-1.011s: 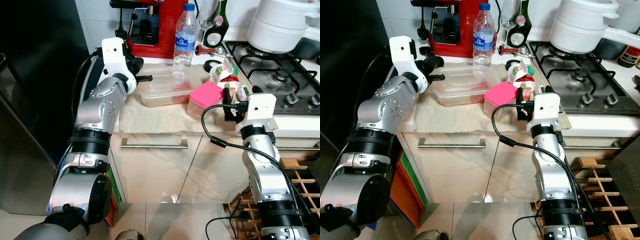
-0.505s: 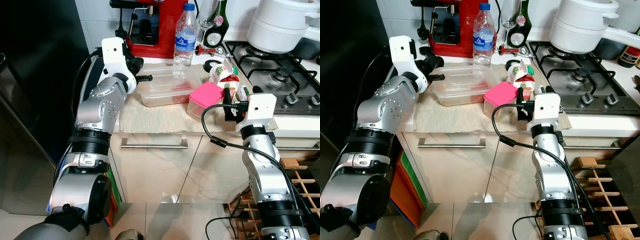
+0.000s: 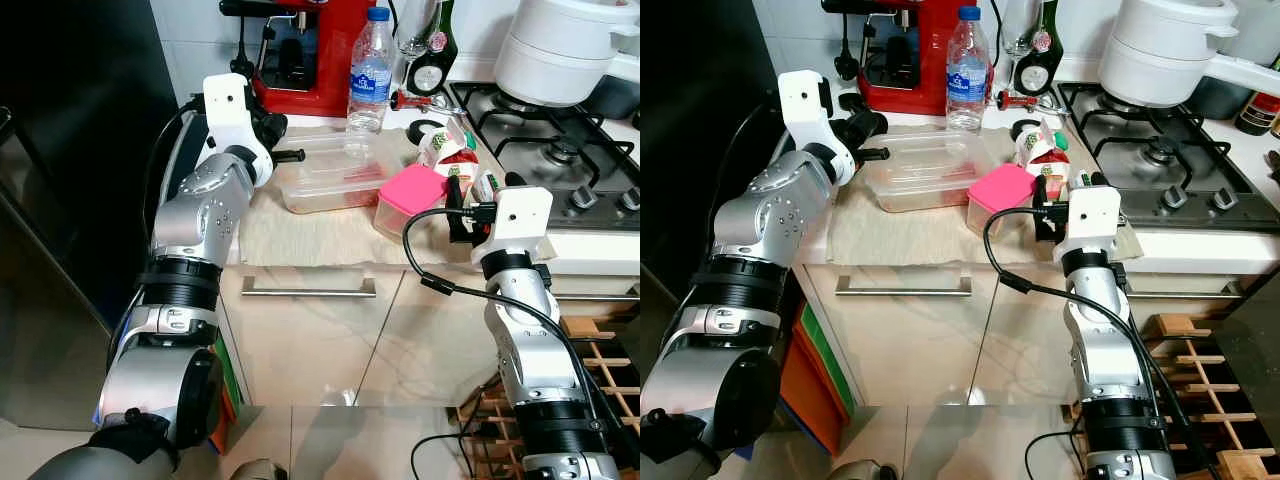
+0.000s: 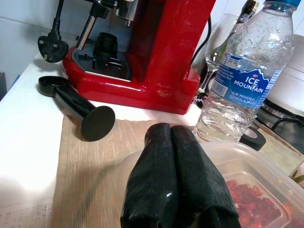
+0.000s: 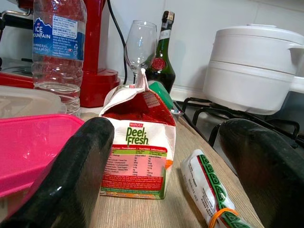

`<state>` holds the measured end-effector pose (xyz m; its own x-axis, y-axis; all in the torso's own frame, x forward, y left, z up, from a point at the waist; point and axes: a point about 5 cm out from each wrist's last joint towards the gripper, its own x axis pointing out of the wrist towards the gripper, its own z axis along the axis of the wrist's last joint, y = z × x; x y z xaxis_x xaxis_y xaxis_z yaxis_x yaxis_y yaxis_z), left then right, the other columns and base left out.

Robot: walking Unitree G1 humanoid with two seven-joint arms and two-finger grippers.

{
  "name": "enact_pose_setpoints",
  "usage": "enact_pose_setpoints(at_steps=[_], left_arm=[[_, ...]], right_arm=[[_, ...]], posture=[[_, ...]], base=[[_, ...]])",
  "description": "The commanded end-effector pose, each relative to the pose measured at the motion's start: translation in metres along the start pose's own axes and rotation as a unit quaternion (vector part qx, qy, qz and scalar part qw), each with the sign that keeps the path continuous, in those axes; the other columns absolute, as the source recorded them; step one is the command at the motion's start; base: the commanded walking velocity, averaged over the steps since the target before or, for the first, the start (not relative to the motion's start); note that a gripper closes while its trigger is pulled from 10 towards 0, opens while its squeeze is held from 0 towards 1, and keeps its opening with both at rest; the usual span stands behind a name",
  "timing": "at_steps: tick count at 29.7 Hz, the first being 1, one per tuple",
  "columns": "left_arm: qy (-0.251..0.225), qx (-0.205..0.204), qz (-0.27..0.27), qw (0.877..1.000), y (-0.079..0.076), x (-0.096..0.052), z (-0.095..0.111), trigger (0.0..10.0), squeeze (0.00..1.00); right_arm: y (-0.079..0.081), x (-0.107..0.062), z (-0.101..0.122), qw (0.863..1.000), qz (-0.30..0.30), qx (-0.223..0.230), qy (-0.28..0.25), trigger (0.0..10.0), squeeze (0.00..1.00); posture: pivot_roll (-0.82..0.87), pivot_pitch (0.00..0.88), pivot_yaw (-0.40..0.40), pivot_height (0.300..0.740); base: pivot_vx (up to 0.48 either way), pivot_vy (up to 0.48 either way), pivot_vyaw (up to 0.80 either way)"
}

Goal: Restocking fridge

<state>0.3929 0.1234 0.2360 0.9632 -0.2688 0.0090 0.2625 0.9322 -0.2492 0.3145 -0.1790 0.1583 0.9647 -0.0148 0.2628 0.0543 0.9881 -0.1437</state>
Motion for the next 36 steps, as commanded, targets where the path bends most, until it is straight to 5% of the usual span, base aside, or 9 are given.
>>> enact_pose_setpoints(at_steps=[1,31,32,34,36], left_arm=[[-0.004,0.005,-0.004,1.000,-0.002,0.000,0.004,3.7,0.00],[-0.003,0.005,-0.003,1.000,-0.002,-0.001,0.002,3.7,0.00],[0.019,0.010,0.005,1.000,-0.012,0.004,-0.032,10.0,0.00],[0.050,0.011,0.003,0.999,-0.031,0.005,-0.075,10.0,0.00],[0.059,0.016,-0.009,0.998,-0.037,0.004,-0.084,10.0,0.00]], right_arm=[[-0.001,0.001,0.005,1.000,-0.001,-0.002,-0.009,10.0,0.00],[-0.001,-0.001,0.004,1.000,-0.001,-0.002,-0.007,10.0,0.00],[0.020,0.016,-0.013,0.997,0.003,0.051,0.064,10.0,0.00],[0.055,0.031,-0.028,0.982,0.025,0.109,0.154,10.0,0.00],[0.062,0.033,-0.030,0.978,0.023,0.129,0.163,10.0,0.00]], posture=[[0.09,0.000,0.002,0.740],[0.09,0.000,-0.001,0.740],[0.09,0.000,-0.001,0.740],[0.09,0.000,-0.005,0.740],[0.09,0.000,-0.005,0.740]], base=[[0.000,0.000,0.00],[0.000,0.000,0.00],[0.000,0.000,0.00],[0.000,0.000,0.00],[0.000,0.000,0.00]])
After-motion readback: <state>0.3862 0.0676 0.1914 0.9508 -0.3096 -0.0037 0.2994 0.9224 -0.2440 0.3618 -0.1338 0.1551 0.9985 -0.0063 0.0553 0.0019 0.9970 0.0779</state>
